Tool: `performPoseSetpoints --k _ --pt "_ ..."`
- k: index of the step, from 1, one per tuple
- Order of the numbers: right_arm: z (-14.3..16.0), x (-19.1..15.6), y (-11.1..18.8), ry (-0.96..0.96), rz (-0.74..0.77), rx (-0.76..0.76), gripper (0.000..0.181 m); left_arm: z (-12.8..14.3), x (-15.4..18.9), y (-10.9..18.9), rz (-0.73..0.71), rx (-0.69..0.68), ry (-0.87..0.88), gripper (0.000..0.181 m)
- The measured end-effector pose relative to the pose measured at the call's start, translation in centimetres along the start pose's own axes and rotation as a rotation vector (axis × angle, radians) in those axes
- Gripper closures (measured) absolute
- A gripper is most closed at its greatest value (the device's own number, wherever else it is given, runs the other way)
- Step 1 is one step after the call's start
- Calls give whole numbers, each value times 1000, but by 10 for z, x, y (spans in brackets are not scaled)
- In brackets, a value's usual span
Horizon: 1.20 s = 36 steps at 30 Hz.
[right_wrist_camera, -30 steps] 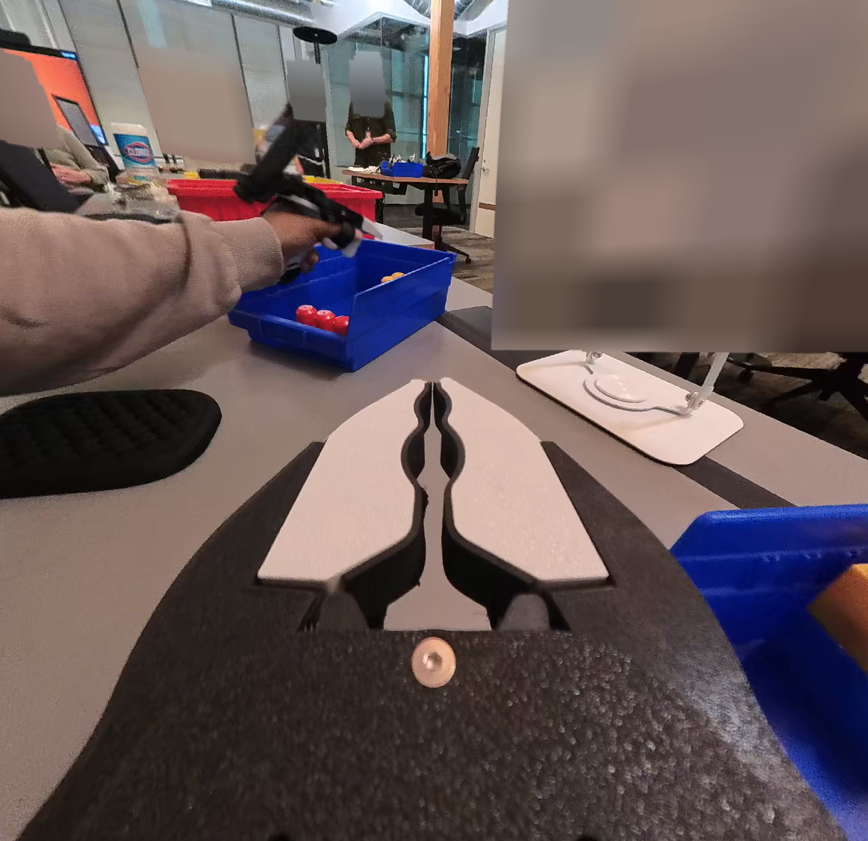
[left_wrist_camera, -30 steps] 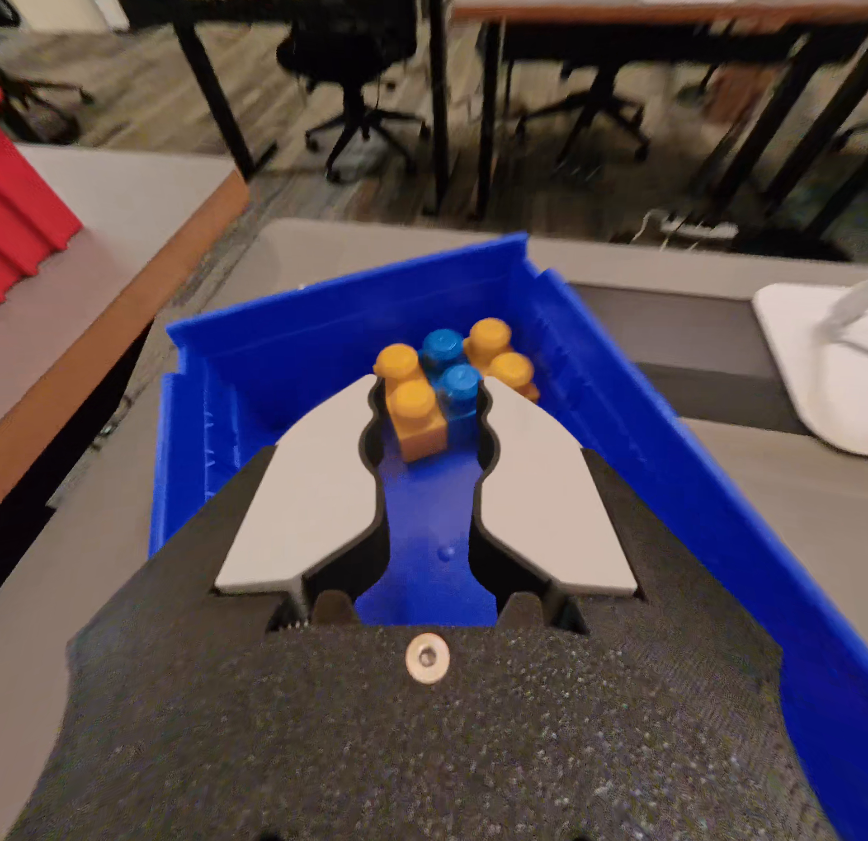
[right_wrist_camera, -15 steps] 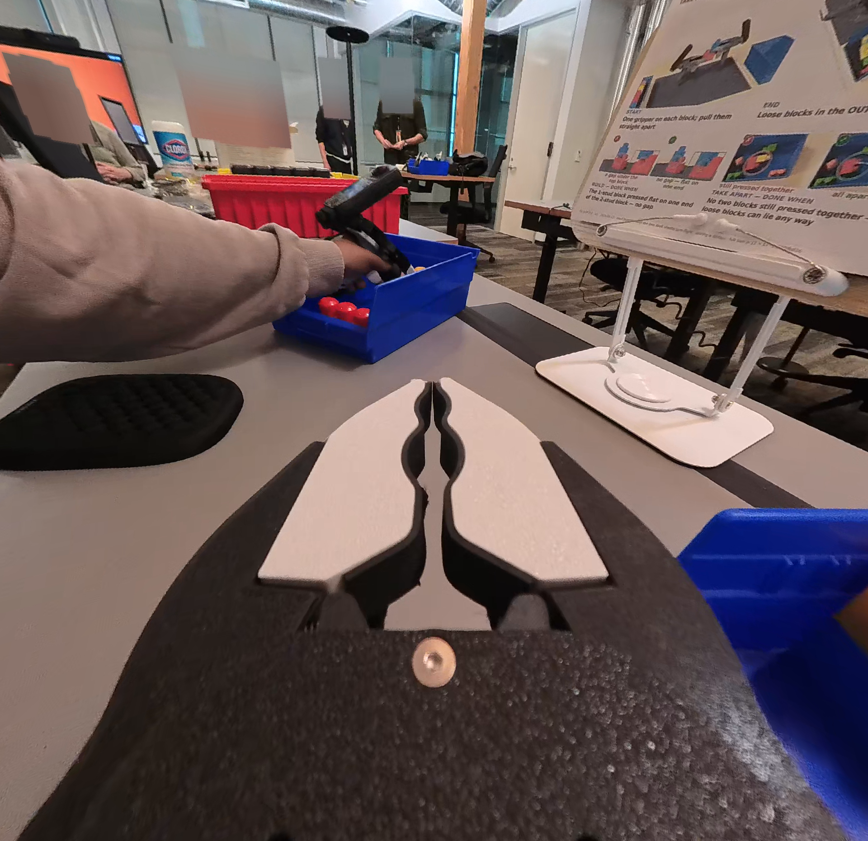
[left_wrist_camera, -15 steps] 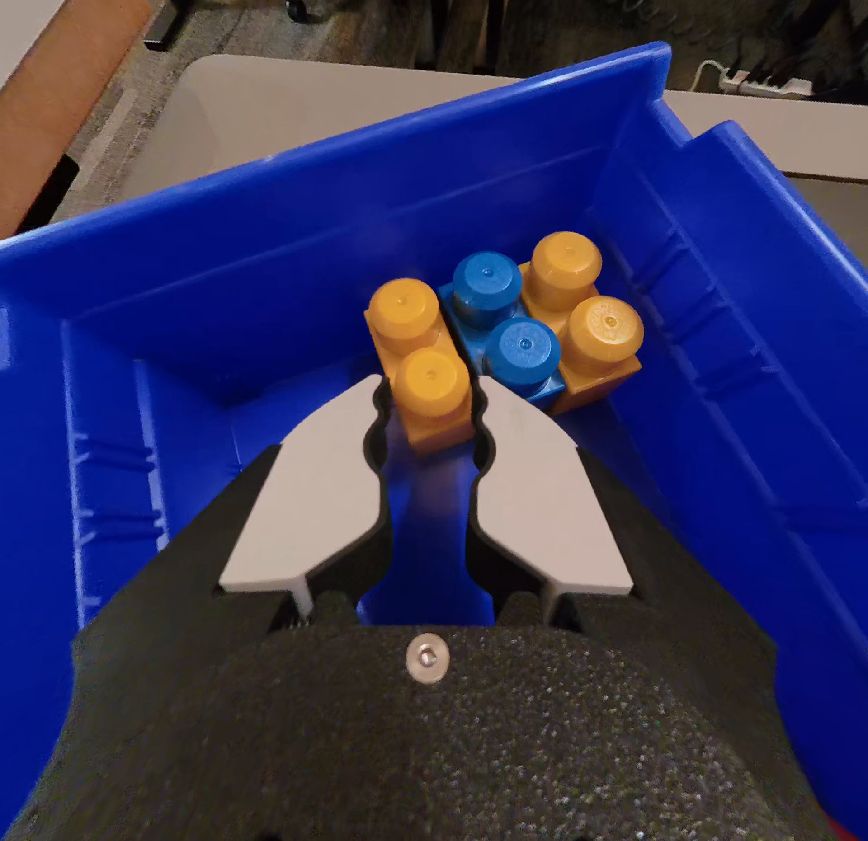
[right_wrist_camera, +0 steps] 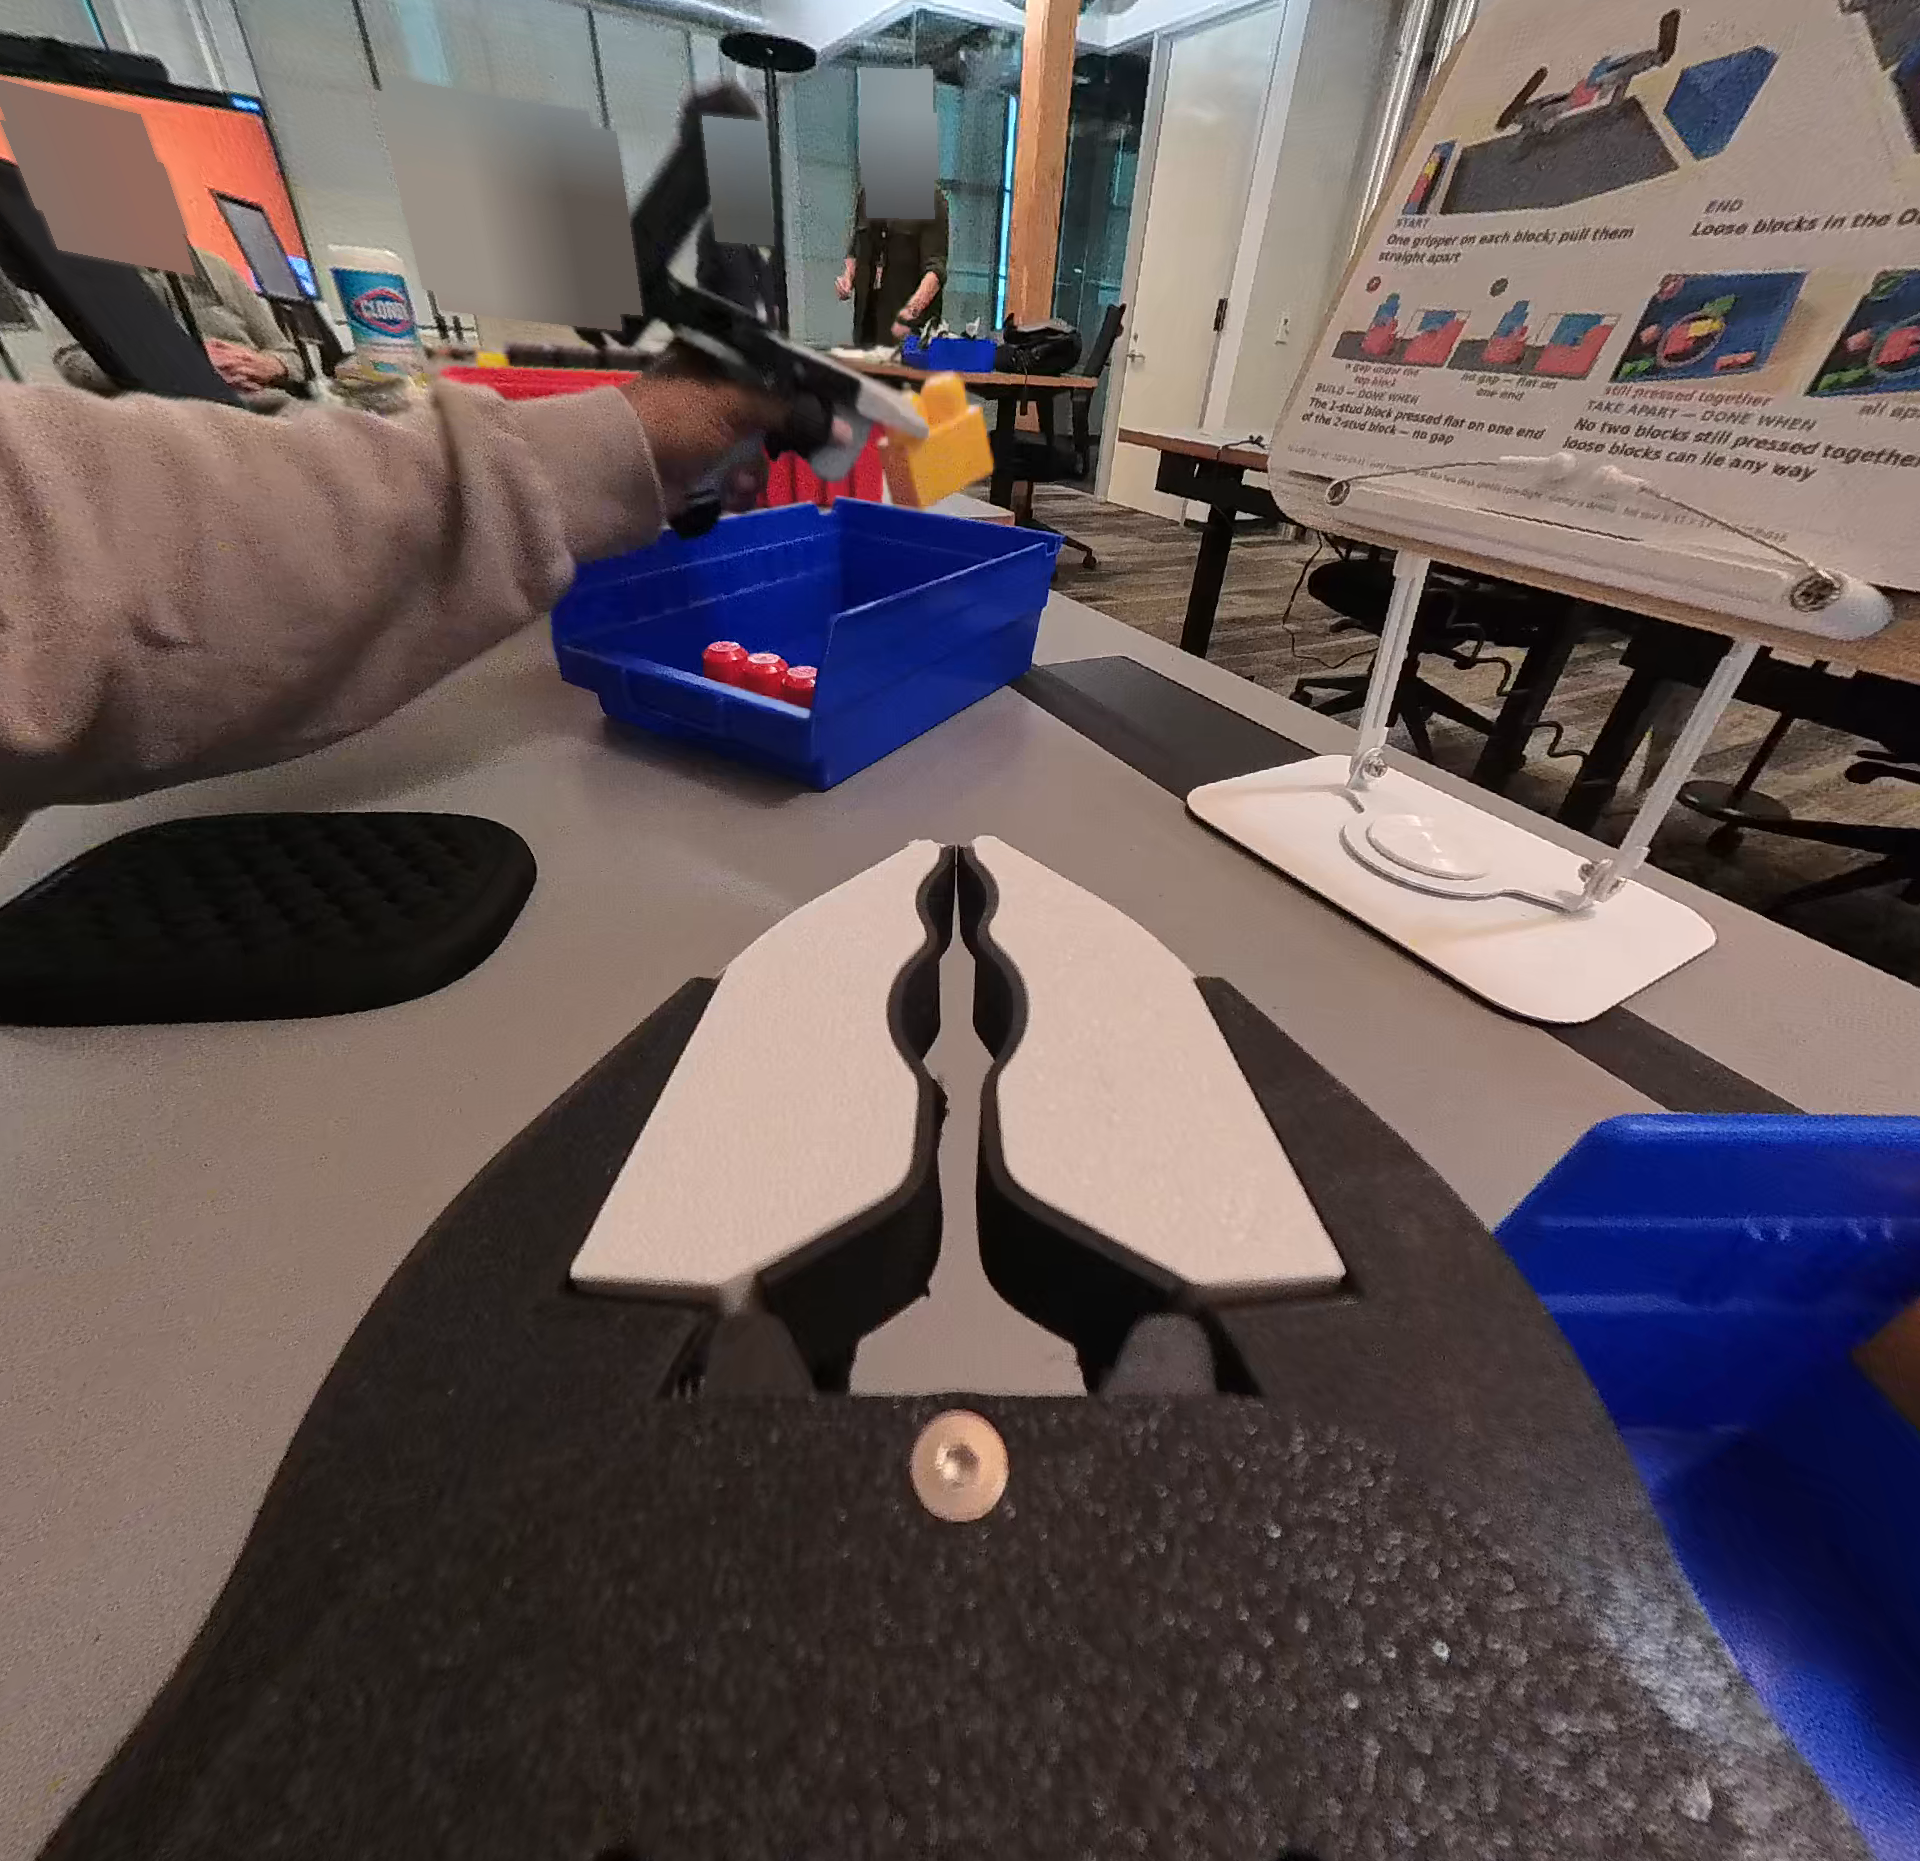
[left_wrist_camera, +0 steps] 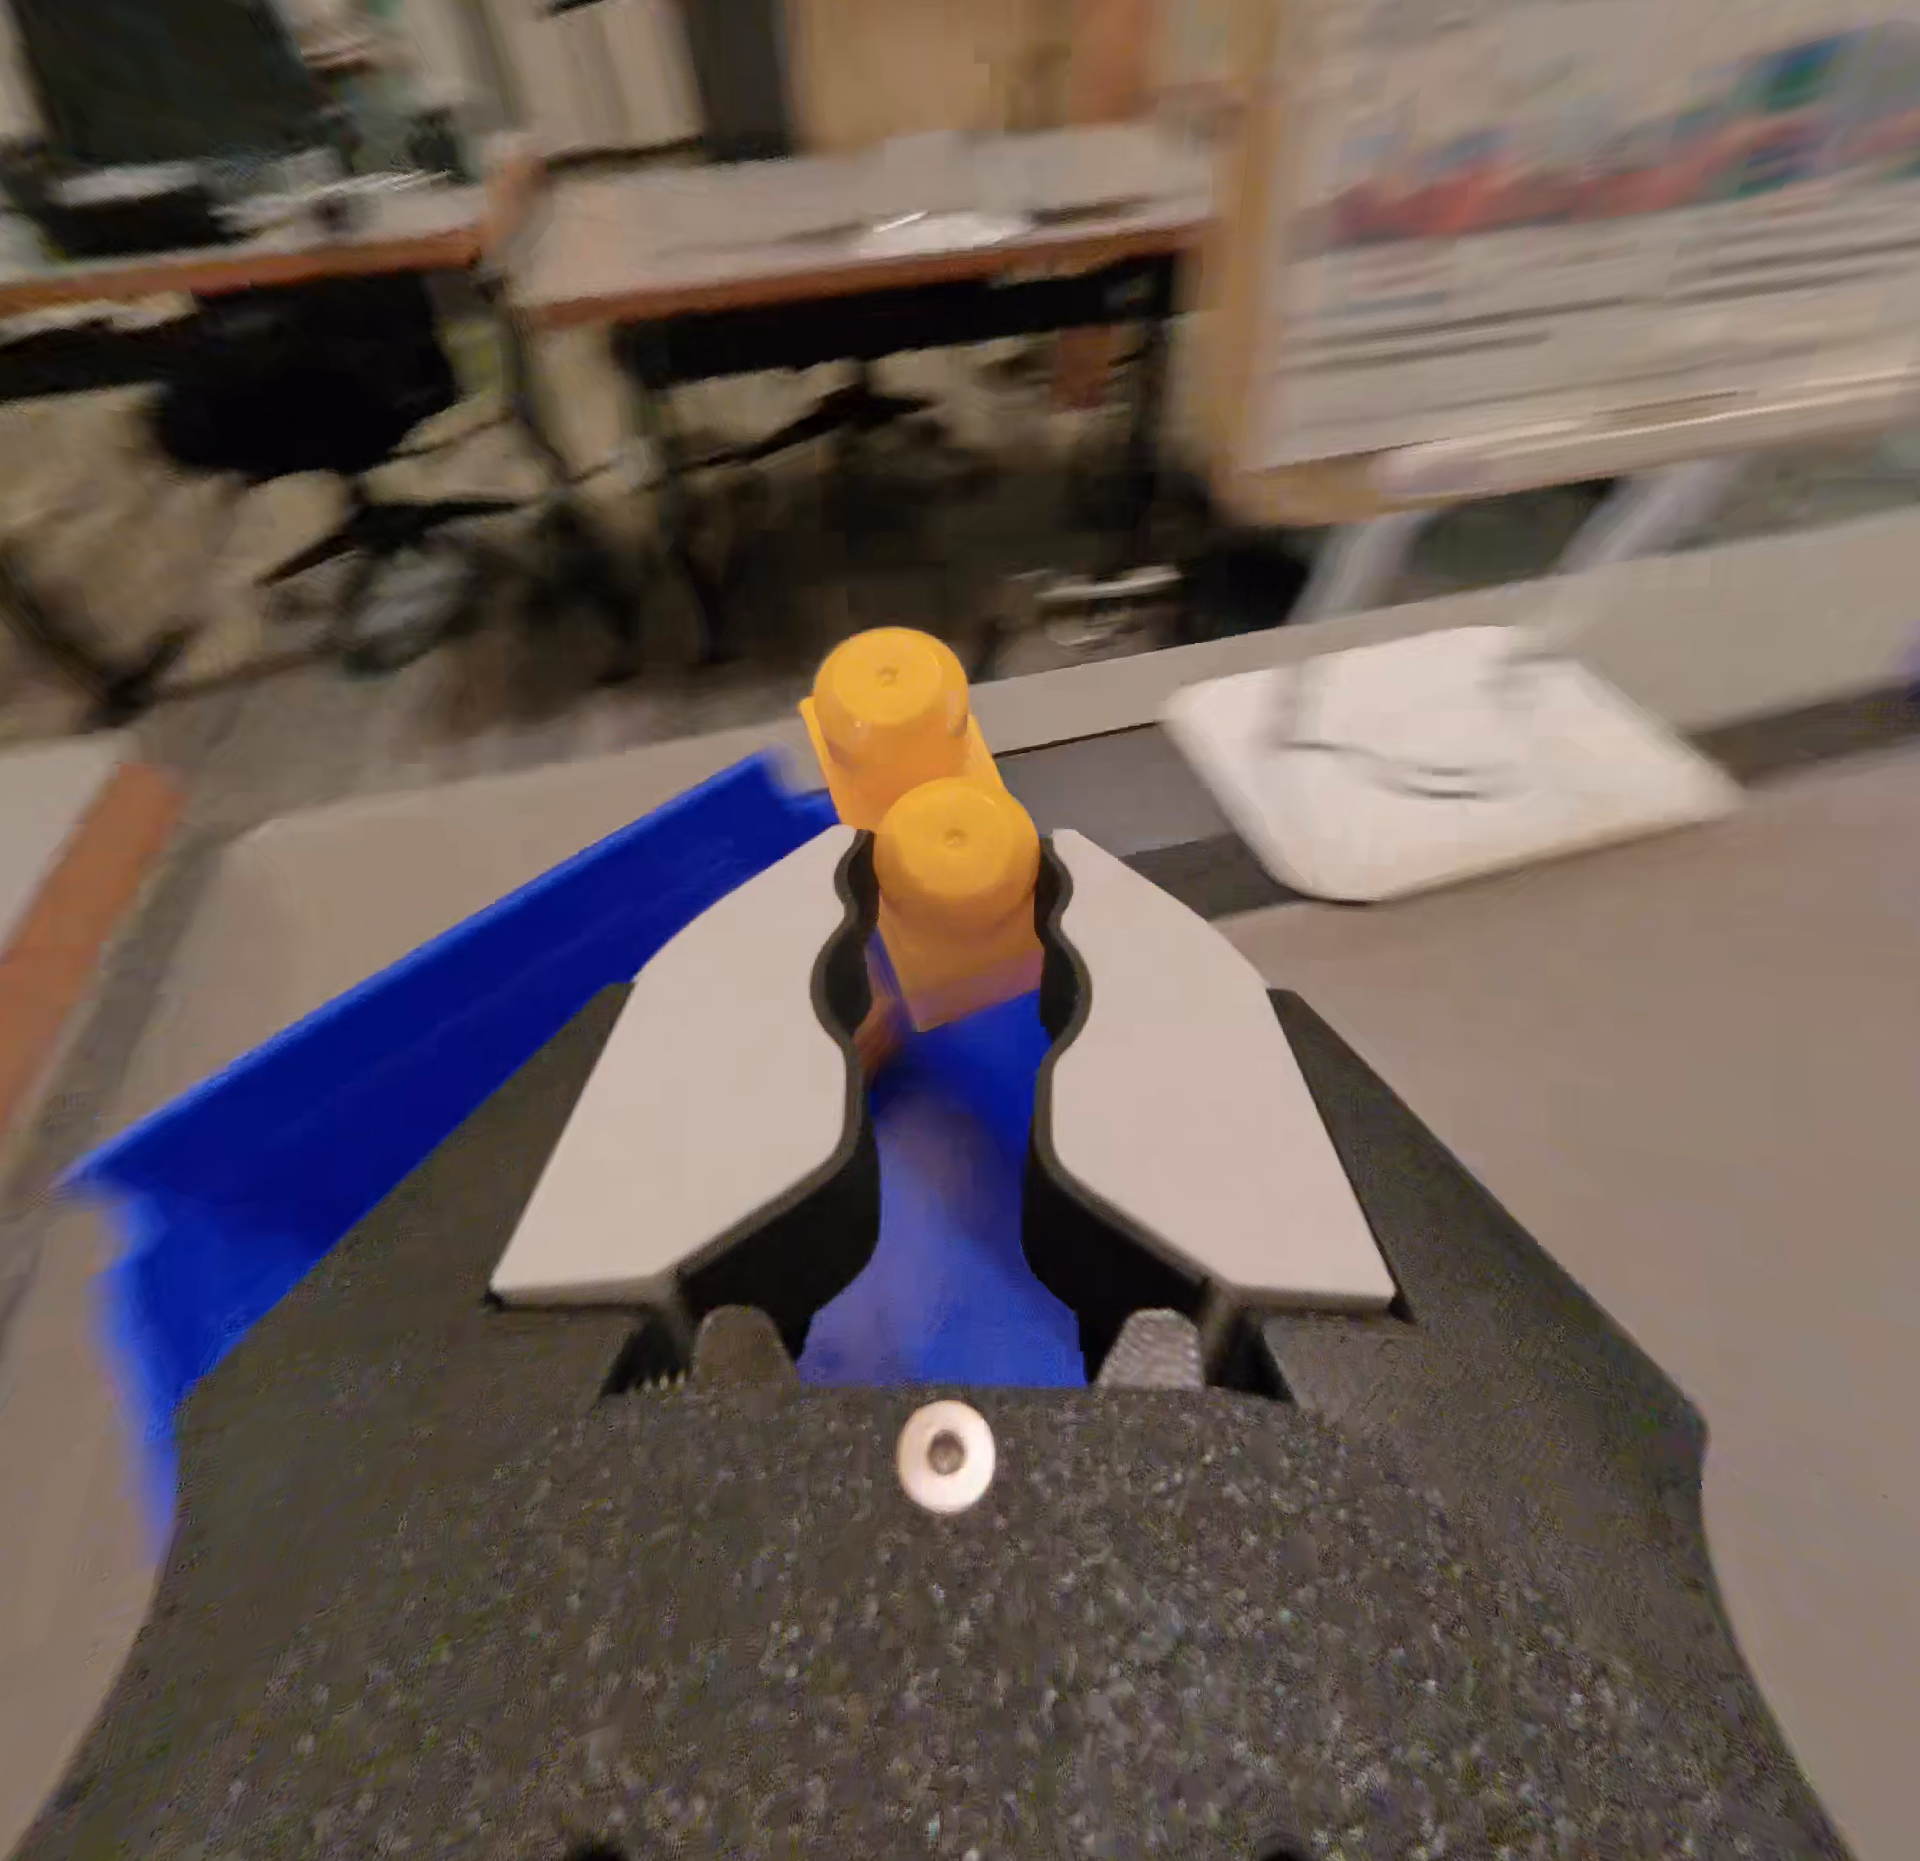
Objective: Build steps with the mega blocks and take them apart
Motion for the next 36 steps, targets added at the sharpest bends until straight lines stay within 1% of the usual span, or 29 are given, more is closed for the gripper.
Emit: performPoseSetpoints --k 2,3,6,9,11,14,17,19,22,26,28,30,32,34,36 --pt "0 1 1 1 5 1 181 -17 66 8 267 50 -93 151" --pt "0 2 1 -1 9 2 181 -19 100 13 390 55 -151 151" --pt "1 6 1 -5 28 3 181 -5 199 29 746 31 -274 151" --pt "1 9 2 -12 41 4 181 31 280 43 1032 -32 -358 152" --pt "1 10 3 -16 47 6 181 61 323 48 1167 -96 -408 152" --pt "1 12 3 -13 59 4 181 101 375 53 1339 -169 -445 152" --pt "3 13 3 -14 64 -1 181 131 409 55 1445 -219 -478 152" --pt "3 13 3 -14 65 -2 181 146 423 54 1486 -251 -500 152" --pt "3 14 3 -14 63 -2 181 162 432 50 1512 -290 -535 152" --pt "3 14 3 -12 59 -3 181 171 432 46 1504 -284 -570 152" --pt "4 14 3 -12 58 -5 181 170 431 44 1479 -290 -574 135" --pt "3 14 4 -11 58 -3 181 162 425 45 1453 -281 -551 127" --pt "3 14 4 -11 60 -1 181 141 409 45 1380 -217 -527 128" --pt "2 15 5 -13 61 4 181 112 378 43 1246 -137 -482 131" --pt "1 15 5 -18 60 6 181 83 332 39 1061 -87 -440 133"
Point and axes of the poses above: each gripper's, where its closed fingertips meet, y back along the fingers, z out of its underside, x = y × z across the jaws, the point moved 3 cm from there along y, back along the fingers, and after that the axes turned 15 degrees about z, right-handed, at the moved point
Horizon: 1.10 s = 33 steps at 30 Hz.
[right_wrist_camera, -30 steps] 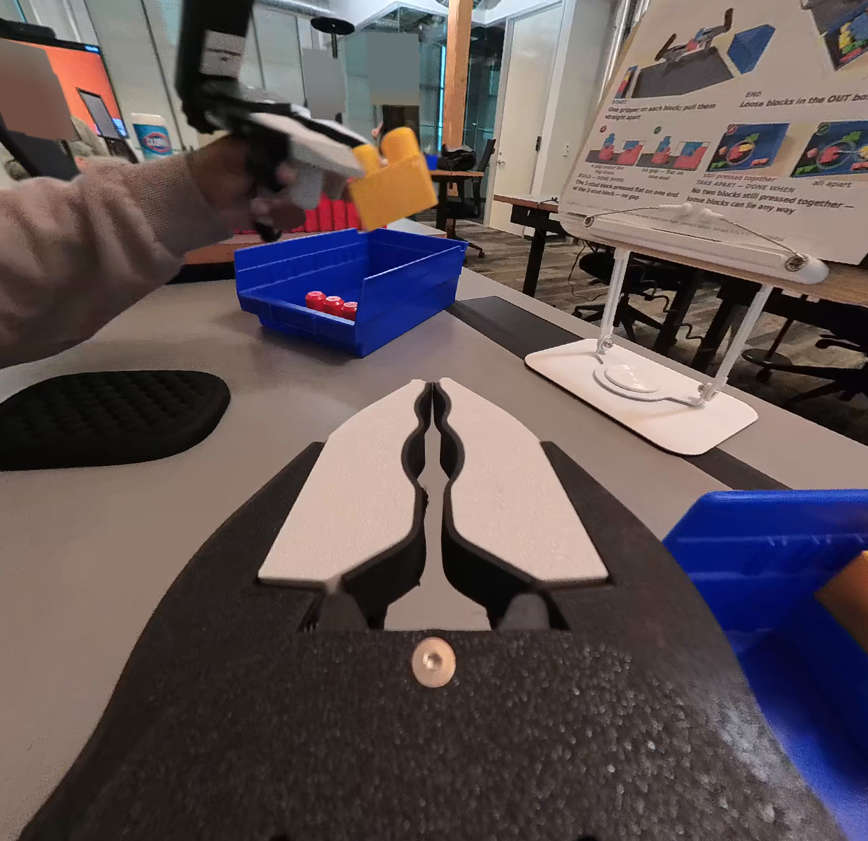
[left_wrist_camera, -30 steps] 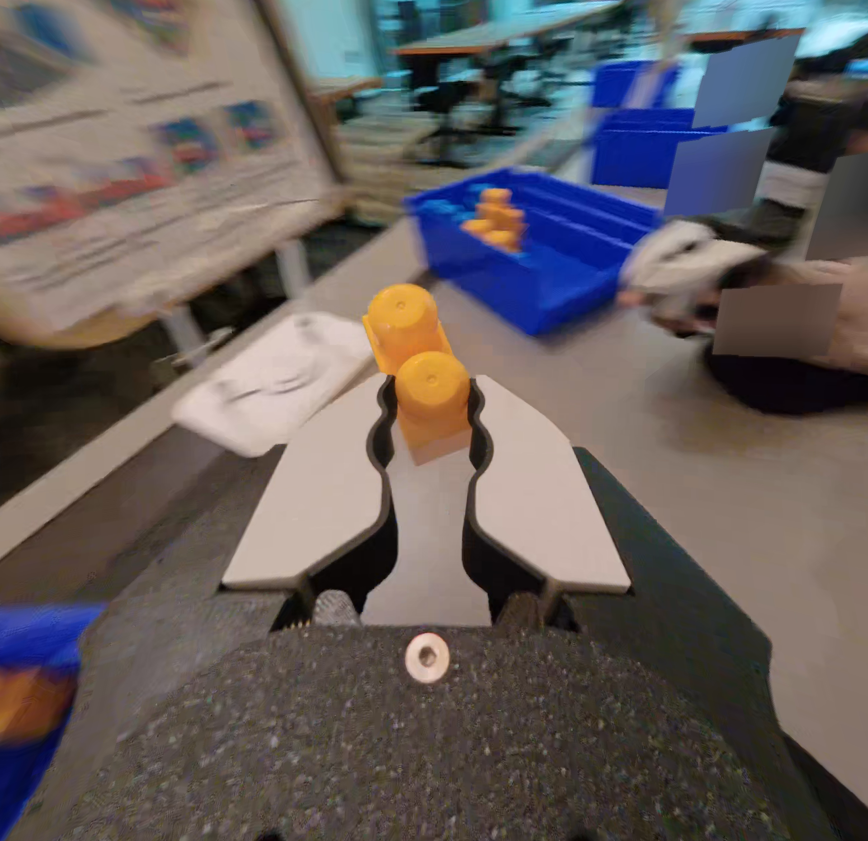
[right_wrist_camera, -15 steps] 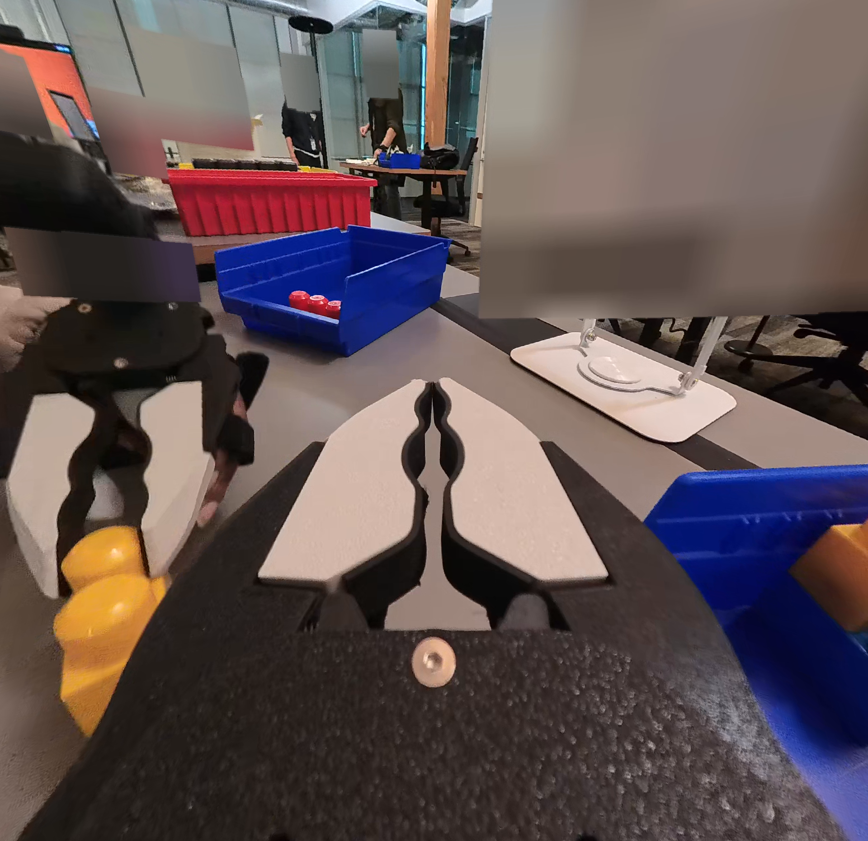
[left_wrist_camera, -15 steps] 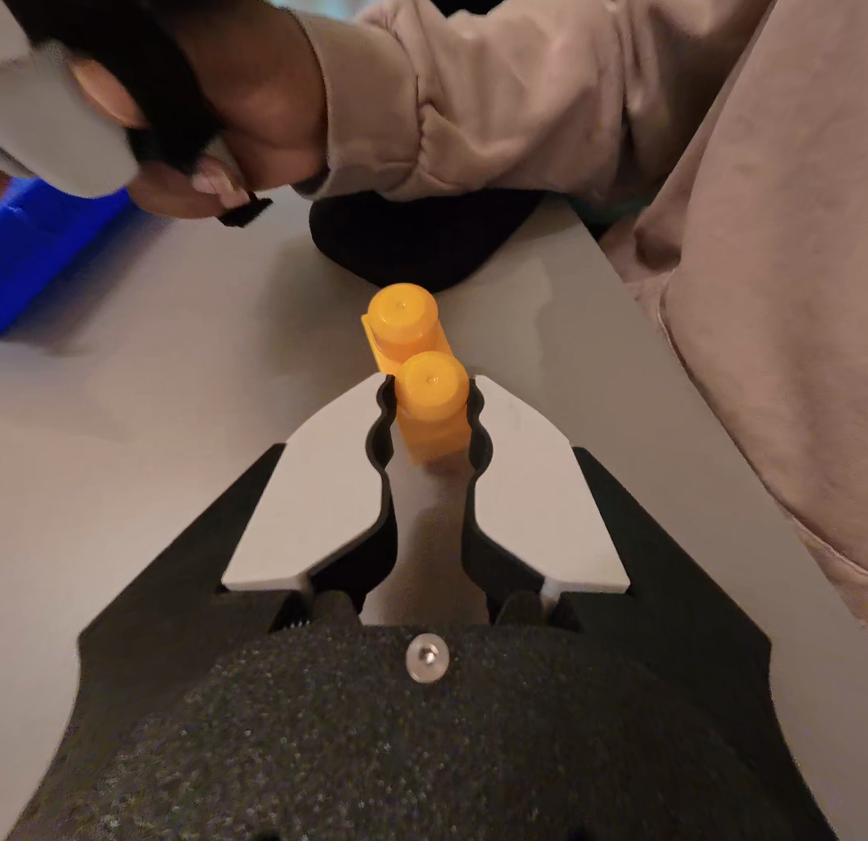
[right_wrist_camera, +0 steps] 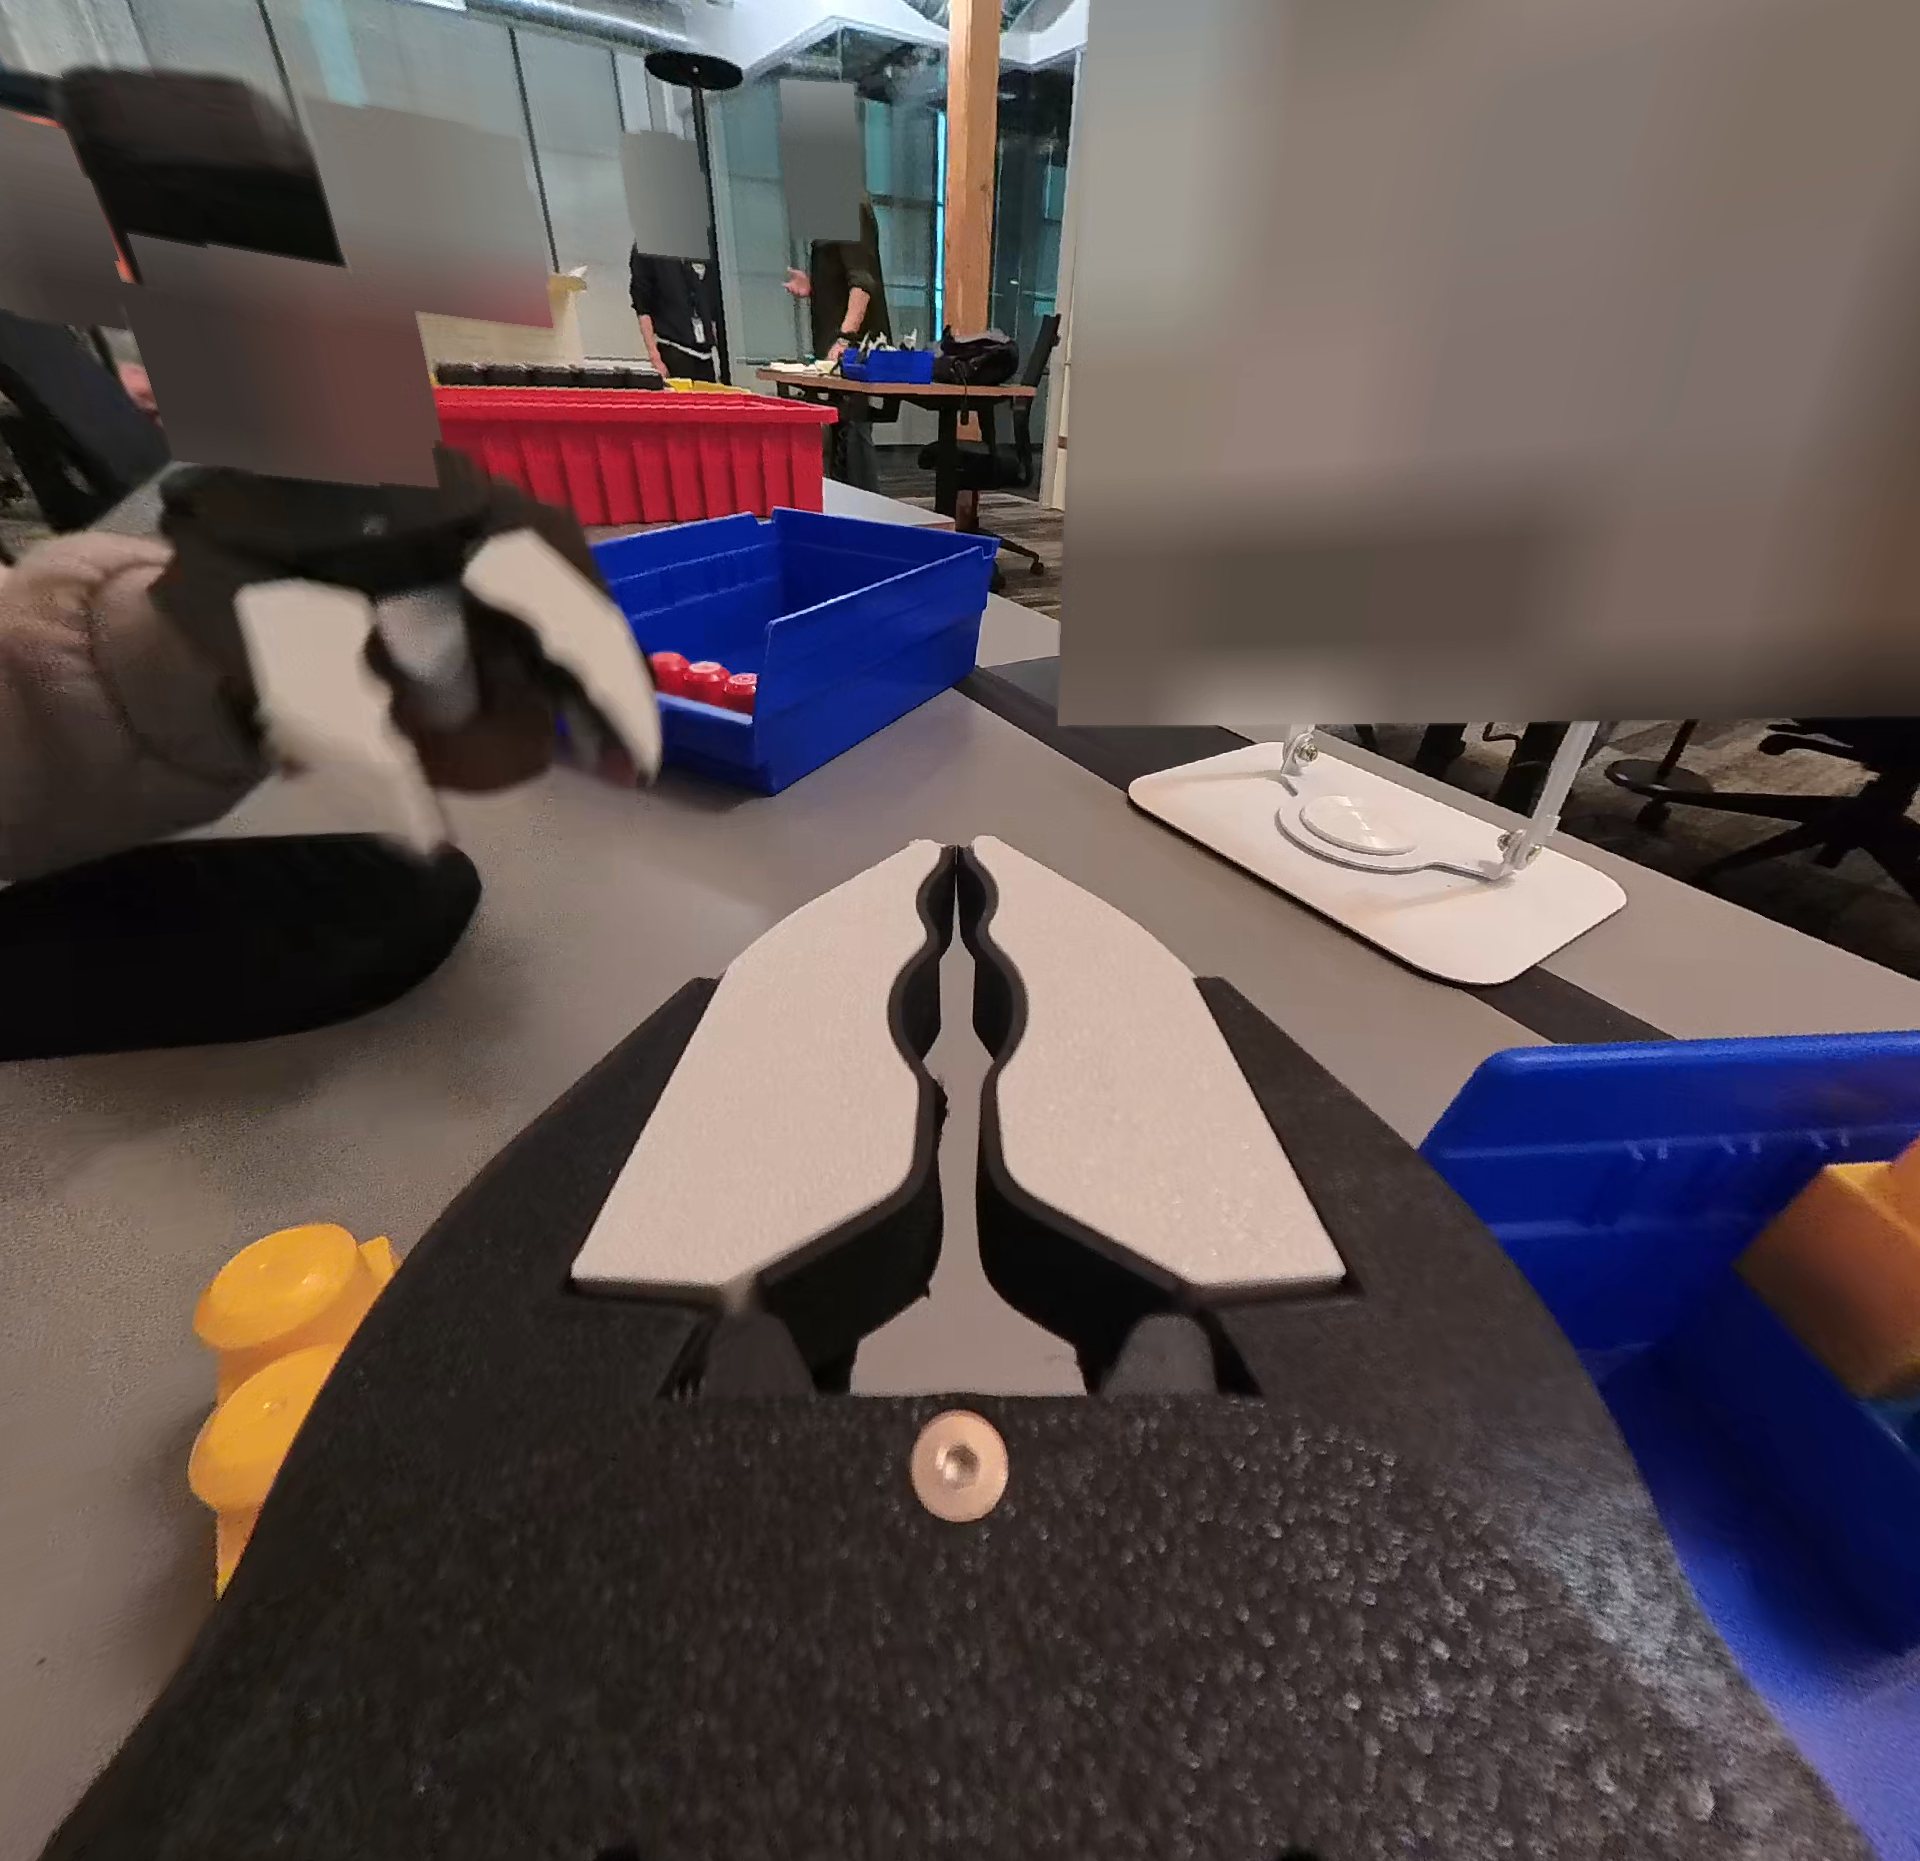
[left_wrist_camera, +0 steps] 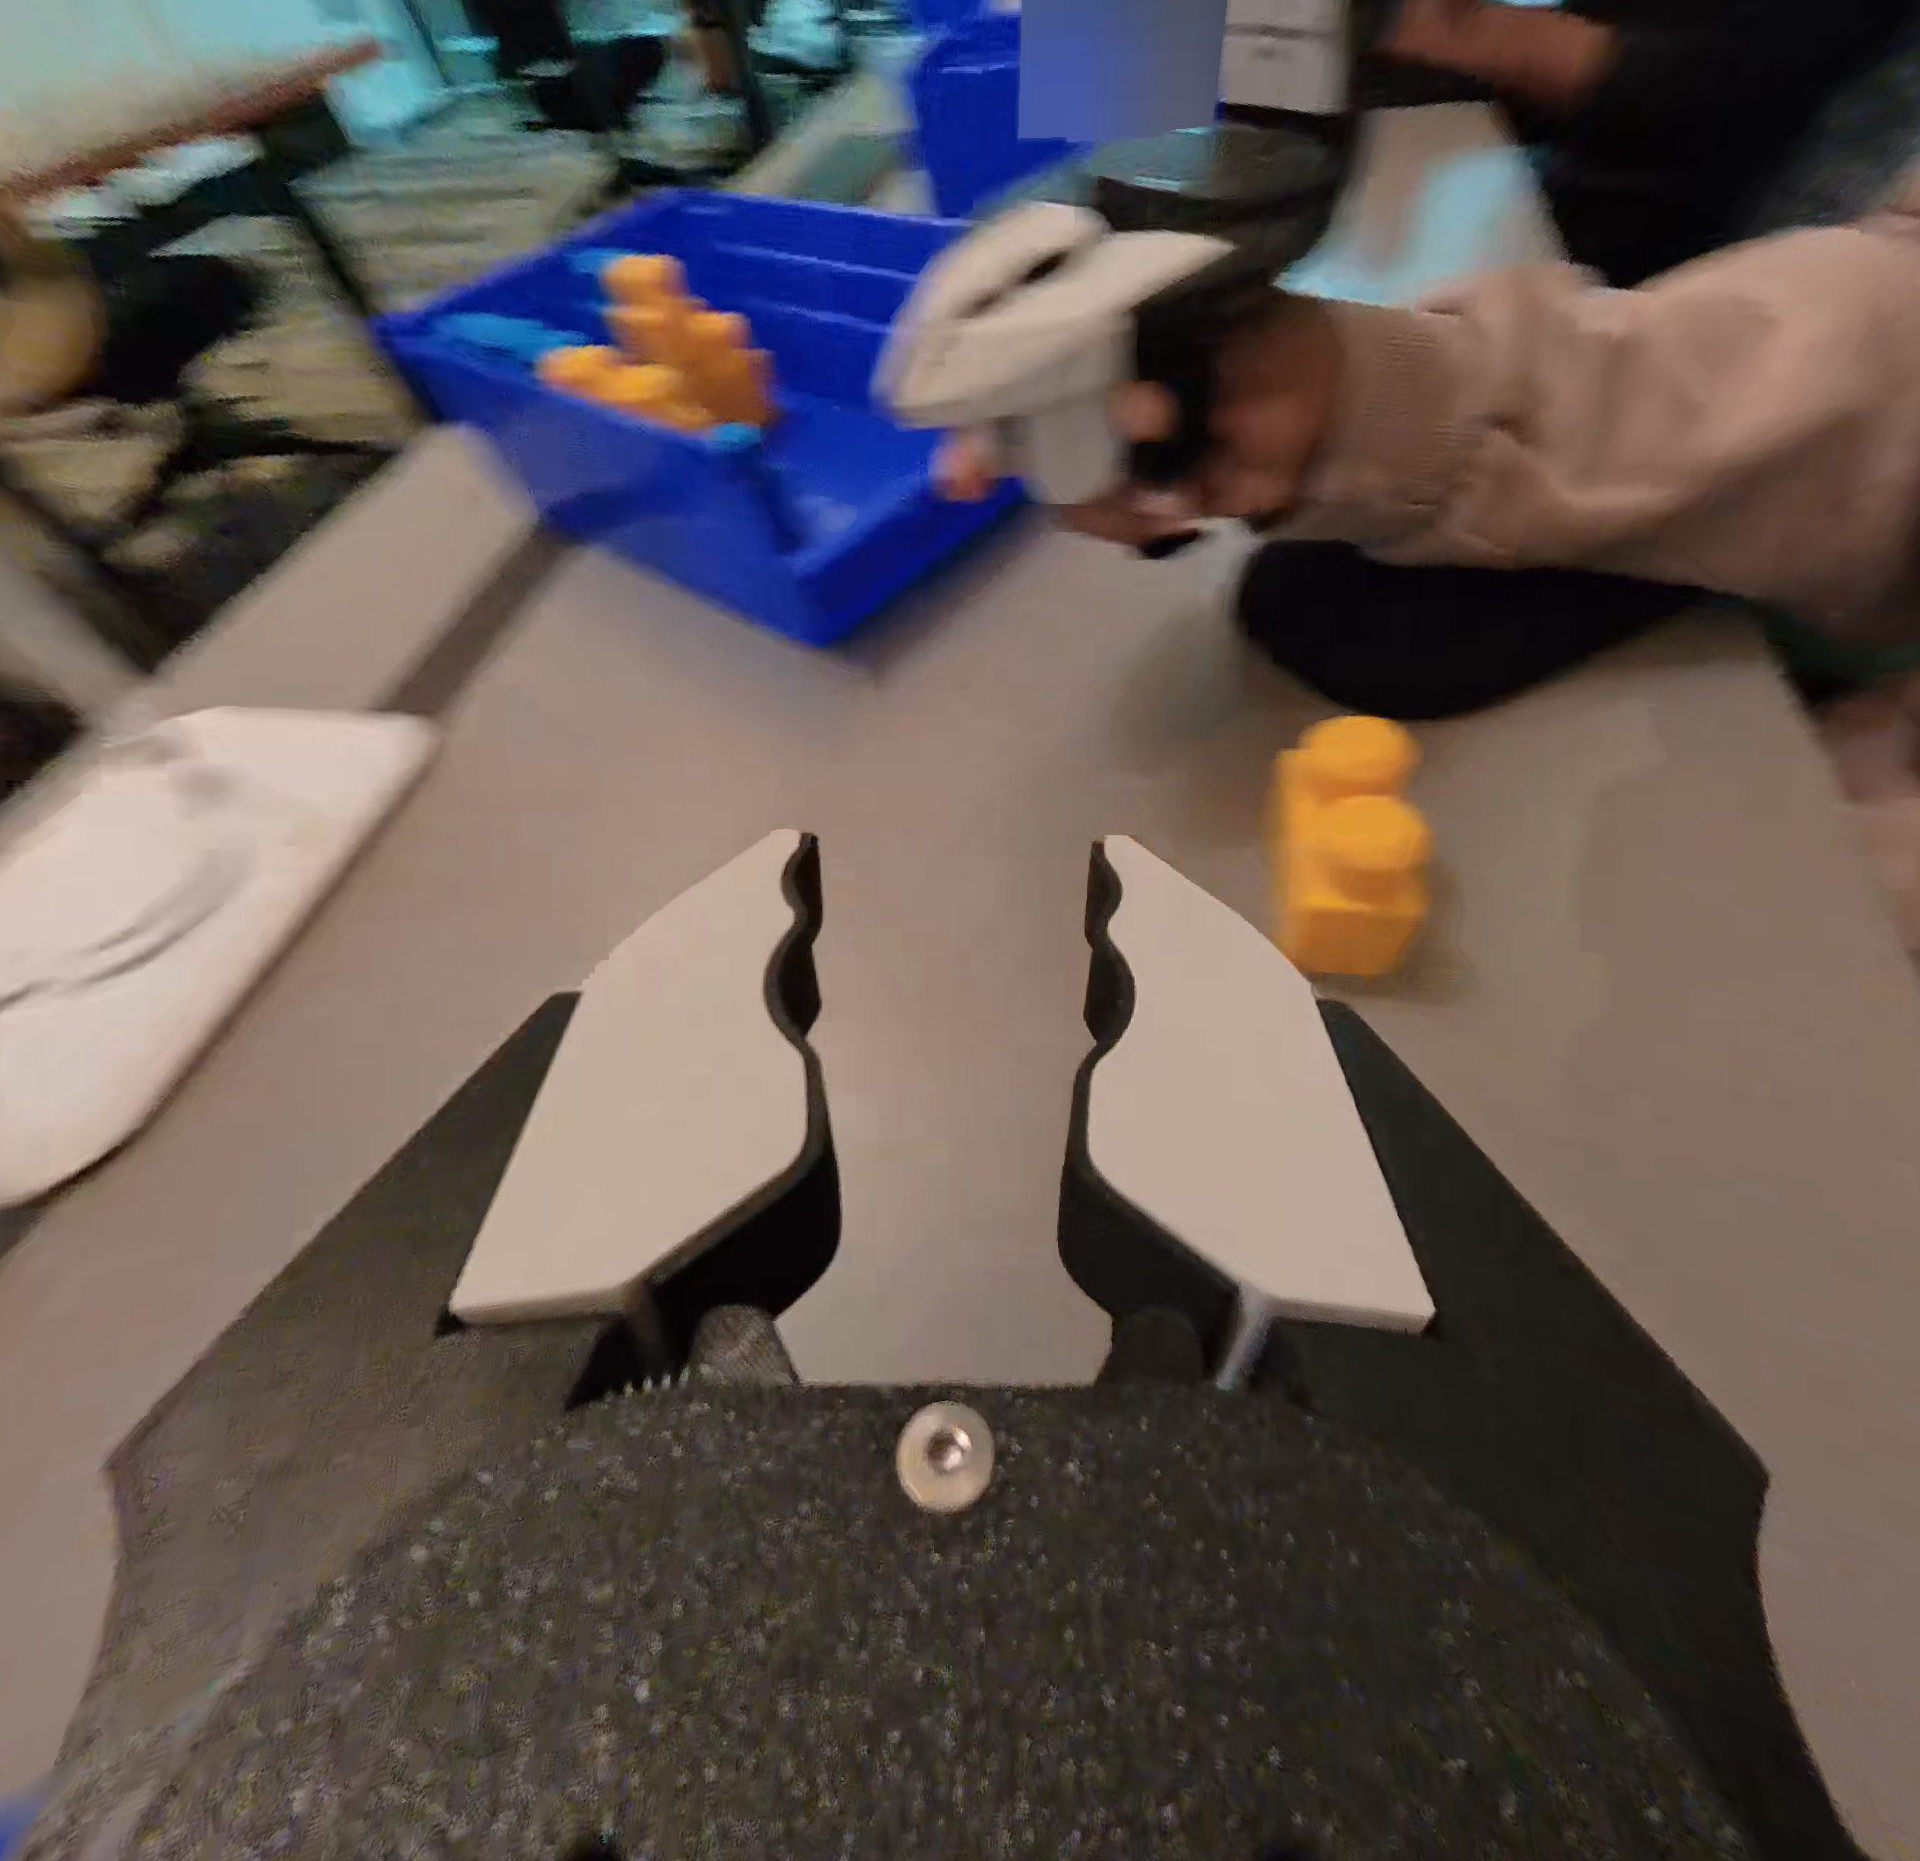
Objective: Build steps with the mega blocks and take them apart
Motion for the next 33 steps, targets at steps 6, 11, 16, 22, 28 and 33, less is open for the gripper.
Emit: performPoseSetpoints --k 6,11,16,22,28,33 --pt "2 -2 -1 1 -13 -10 181 29 -65 142 -421 -167 173 132" --pt "2 -3 -1 5 -15 -12 181 93 -77 204 -440 -479 365 130" --pt "4 -3 -2 4 -13 -20 181 137 -79 220 -384 -691 516 131" --pt "4 0 -1 -1 -4 -17 181 161 -79 226 -328 -800 653 143" --pt "3 0 -1 2 -4 -15 181 142 -82 229 -368 -745 606 153" --pt "3 1 -1 -2 -3 -16 181 75 -67 229 -435 -679 459 154"
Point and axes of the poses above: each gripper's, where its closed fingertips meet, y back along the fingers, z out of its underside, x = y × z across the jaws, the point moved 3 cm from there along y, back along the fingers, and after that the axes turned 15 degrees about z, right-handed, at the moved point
